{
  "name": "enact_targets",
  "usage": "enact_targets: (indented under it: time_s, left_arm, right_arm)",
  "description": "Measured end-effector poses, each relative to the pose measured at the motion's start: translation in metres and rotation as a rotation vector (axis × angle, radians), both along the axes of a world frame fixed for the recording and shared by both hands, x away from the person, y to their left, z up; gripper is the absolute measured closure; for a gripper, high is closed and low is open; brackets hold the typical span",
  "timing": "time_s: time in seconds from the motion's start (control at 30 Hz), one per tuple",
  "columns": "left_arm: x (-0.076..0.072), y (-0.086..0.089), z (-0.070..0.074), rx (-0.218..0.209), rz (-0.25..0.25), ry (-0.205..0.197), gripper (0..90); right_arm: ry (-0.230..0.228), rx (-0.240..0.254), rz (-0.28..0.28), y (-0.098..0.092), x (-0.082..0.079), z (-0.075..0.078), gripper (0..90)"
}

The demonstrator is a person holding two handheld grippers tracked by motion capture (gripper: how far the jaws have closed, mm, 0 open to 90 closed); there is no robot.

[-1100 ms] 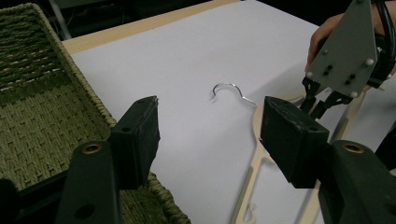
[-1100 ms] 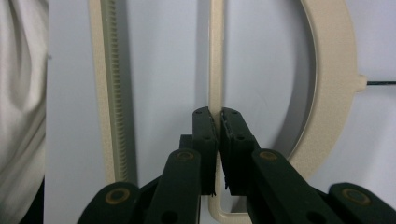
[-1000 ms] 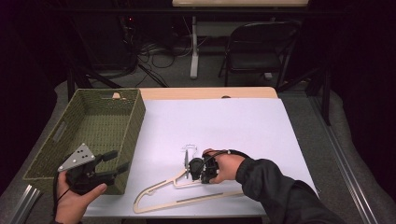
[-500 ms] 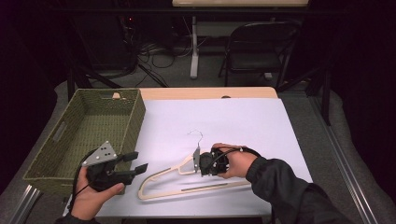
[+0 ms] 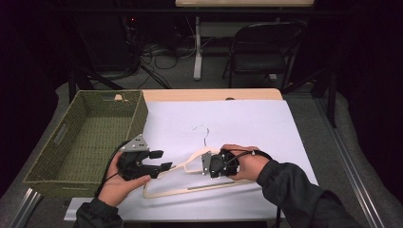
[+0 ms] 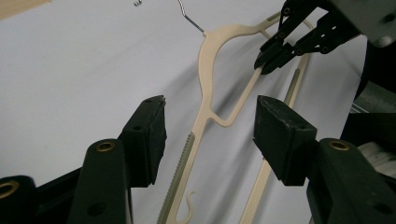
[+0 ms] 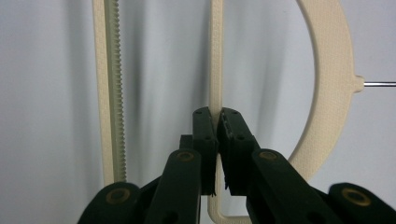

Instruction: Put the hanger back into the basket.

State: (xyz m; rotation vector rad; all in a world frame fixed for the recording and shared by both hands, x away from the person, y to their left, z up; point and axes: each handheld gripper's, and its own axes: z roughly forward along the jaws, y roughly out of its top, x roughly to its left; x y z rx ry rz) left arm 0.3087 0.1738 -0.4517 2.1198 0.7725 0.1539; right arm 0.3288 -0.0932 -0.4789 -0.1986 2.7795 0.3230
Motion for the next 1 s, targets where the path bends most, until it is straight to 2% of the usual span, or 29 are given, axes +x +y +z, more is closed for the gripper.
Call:
enact_targets:
  time_s: [0.07, 0.1, 0.13, 0.33, 0.43, 0.53, 0.6, 0.63, 0.7, 0.77, 0.87, 1.0]
  left_arm:
    - [0.006, -0.005, -0.006, 0.003, -0.004, 0.022, 44.9]
    - [0.006, -0.005, -0.006, 0.003, -0.004, 0.022, 45.3]
    - [0.011, -0.012, -0.014, 0.0, -0.014, 0.043, 45.5]
    - [0.022, -0.025, -0.03, 0.016, -0.035, 0.079, 47.5]
    - [0.027, -0.03, -0.035, 0.022, -0.041, 0.099, 50.0]
    - [0.032, -0.034, -0.039, 0.022, -0.053, 0.124, 52.5]
    - [0.035, -0.036, -0.042, 0.035, -0.057, 0.133, 55.0]
    - [0.037, -0.038, -0.044, 0.038, -0.057, 0.144, 55.8]
    - [0.038, -0.04, -0.046, 0.052, -0.053, 0.144, 59.0]
    - [0.04, -0.042, -0.048, 0.037, -0.064, 0.159, 60.9]
    - [0.041, -0.046, -0.051, 0.046, -0.068, 0.17, 66.0]
    - [0.042, -0.047, -0.053, 0.071, -0.068, 0.179, 74.2]
  right_arm:
    - [-0.015, 0.008, 0.006, 0.0, -0.001, -0.001, 85.5]
    - [-0.012, -0.003, 0.007, 0.0, -0.001, 0.0, 85.5]
    - [-0.015, -0.001, 0.011, 0.0, -0.002, -0.001, 85.5]
    - [-0.036, 0.006, 0.024, 0.002, -0.002, -0.001, 85.5]
    - [-0.032, 0.002, 0.015, 0.003, -0.004, -0.001, 85.5]
    - [-0.049, 0.011, 0.033, 0.004, -0.004, -0.002, 85.5]
    - [-0.05, -0.001, 0.033, 0.005, -0.004, -0.002, 85.5]
    - [-0.052, -0.024, 0.026, 0.006, -0.005, -0.001, 85.4]
    - [-0.048, -0.014, 0.036, 0.007, -0.006, -0.002, 85.5]
    - [-0.059, -0.002, 0.042, 0.009, -0.007, -0.003, 85.5]
    - [-0.057, 0.0, 0.046, 0.01, -0.007, -0.003, 85.5]
    - [-0.062, 0.001, 0.052, 0.012, -0.007, -0.004, 85.4]
